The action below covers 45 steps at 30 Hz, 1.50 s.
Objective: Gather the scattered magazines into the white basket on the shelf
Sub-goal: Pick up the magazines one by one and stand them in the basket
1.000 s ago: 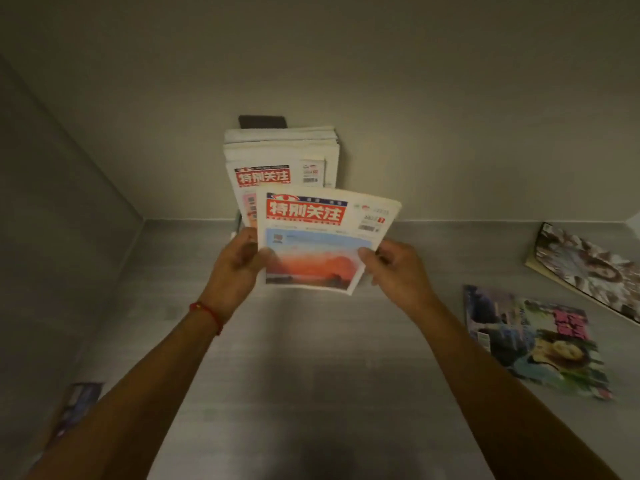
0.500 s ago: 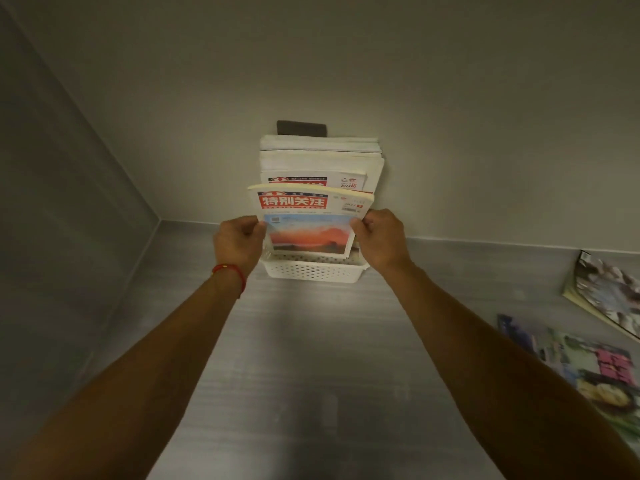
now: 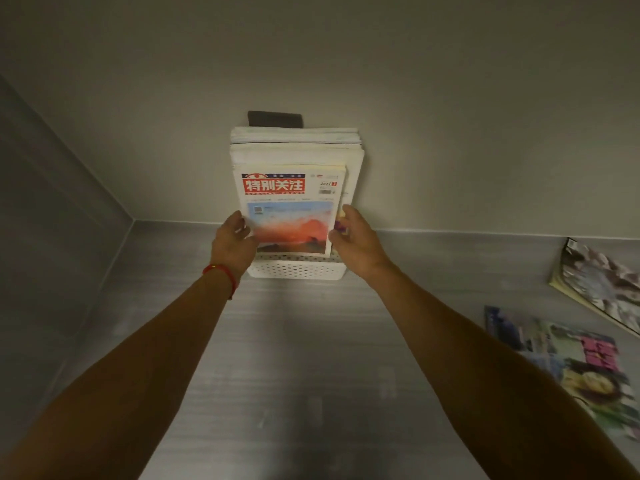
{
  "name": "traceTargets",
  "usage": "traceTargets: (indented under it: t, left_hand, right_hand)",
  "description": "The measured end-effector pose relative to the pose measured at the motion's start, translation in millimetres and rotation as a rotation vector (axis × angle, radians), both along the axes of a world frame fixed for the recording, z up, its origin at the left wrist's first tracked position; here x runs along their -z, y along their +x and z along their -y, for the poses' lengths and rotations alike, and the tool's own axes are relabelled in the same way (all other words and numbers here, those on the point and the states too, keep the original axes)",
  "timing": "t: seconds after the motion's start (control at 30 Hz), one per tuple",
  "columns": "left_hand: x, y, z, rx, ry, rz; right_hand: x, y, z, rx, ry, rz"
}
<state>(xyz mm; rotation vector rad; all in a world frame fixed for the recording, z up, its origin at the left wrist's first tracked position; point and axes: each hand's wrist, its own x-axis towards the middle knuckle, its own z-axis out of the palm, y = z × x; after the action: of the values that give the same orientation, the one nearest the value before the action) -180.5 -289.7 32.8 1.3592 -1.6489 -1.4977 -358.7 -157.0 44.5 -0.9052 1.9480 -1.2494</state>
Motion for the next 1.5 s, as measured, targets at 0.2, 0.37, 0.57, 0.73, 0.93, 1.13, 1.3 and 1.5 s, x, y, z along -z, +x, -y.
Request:
traceTargets:
  t: [0.2,0.37,0.57,0.73,0.93,1.13,1.3,1.5]
  left_hand:
    - [-2.8,-13.9,-63.7,-0.131,-0.318,0.160]
    - [21.8,-58.5,-183.0,0.254,-0.314,0.237]
    - [51.6,-117.2,-296.1,0.806,-0.134,0.367]
    - [66.8,-172.5,-346.2,1.039,0.023,0.437]
    - [82.2,-217.3,-382.6,1.015,0.209,0.416]
    - [85.8,-197.1,-374.4,0.754,0.096,0.454]
    - [84.9,-154.2,-371.2,0.516,0.187,0.410]
    - [84.4,-102.2,-340.9,0.428,0.219,0.342]
  right_hand:
    - [27.9,-25.2,-102.4,0.070,-0.048,-0.162]
    - [69.7,-79.4,-242.4,0.273,0.264,-0.398]
    - [90.4,-173.6,-380.7,0.429,0.960,-0.307]
    - [104.0,-187.6,-422.5,0.570,1.069,-0.164]
    - [104.1,-168.5,-427.8,0.706,0.930,-0.205]
    - [91.3,-178.2,-429.3,0.758,0.888,0.016]
    - [92.9,-162.3,-420.1,0.622,0.837,-0.011]
    - [105.1,-130.5,-394.4,0.581,0.687,0.056]
